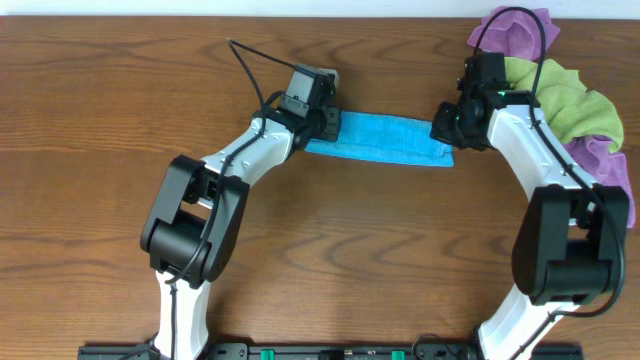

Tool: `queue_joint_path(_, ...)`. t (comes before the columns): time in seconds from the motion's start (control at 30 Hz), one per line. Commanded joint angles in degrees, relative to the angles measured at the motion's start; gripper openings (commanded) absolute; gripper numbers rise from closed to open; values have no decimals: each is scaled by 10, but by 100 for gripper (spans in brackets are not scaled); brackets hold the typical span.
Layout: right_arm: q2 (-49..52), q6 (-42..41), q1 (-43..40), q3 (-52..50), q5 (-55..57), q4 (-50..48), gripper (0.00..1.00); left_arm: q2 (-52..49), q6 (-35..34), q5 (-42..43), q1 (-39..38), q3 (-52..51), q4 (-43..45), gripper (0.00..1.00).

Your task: Fold the cloth

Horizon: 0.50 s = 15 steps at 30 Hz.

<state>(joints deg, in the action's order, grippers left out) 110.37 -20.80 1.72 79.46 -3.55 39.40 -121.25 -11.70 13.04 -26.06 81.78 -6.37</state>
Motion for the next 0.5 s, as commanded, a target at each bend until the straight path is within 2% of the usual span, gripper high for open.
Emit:
queue_joint_path(0.0, 7, 3, -2, 7, 8, 2, 1, -22, 14, -35, 2, 9, -4, 6)
queue_joint_path(0.47, 5, 3, -2, 7, 0, 24, 1, -42, 15, -93, 2, 9, -3, 6)
